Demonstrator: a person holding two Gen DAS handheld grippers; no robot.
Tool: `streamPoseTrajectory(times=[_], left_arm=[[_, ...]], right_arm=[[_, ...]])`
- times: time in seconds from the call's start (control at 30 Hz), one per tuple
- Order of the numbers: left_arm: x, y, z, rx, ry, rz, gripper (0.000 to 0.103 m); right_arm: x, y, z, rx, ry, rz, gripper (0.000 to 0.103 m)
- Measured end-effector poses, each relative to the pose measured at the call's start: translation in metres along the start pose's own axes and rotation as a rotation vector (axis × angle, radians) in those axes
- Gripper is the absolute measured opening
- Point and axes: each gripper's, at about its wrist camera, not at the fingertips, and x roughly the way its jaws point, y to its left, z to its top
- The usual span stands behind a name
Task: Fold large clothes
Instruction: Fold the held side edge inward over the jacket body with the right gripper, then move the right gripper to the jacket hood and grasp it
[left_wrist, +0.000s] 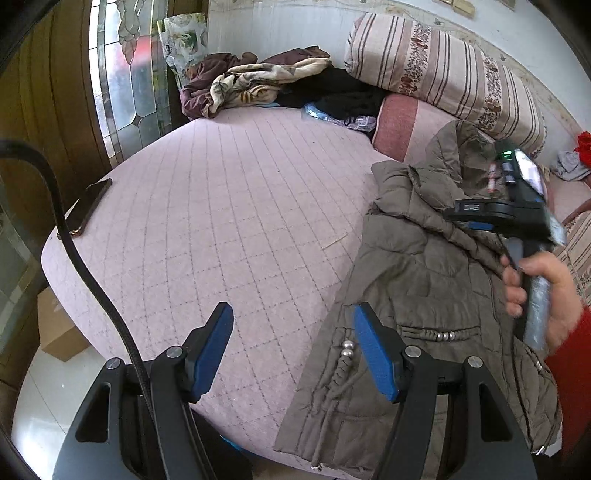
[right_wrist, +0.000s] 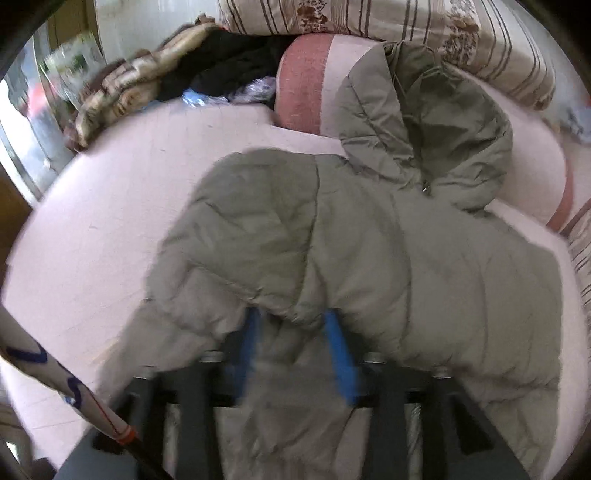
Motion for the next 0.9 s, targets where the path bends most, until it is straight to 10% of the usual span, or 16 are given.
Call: streamPoseTrajectory(times=[0.53,0.9], left_arm=[[-0.028,-0.059,-0.023,0.164,0.008,-0.032,0.067],[-0.039,-0.084,-0.041,0.263,0.009,-0.01,0.067]], right_arm=[[-0.129,-0.089,-0.183,0.23,-0.01,0.013,0.063],[-0.176,-0.138,-0.247,0.367,-0.041,-0.056,0.069]])
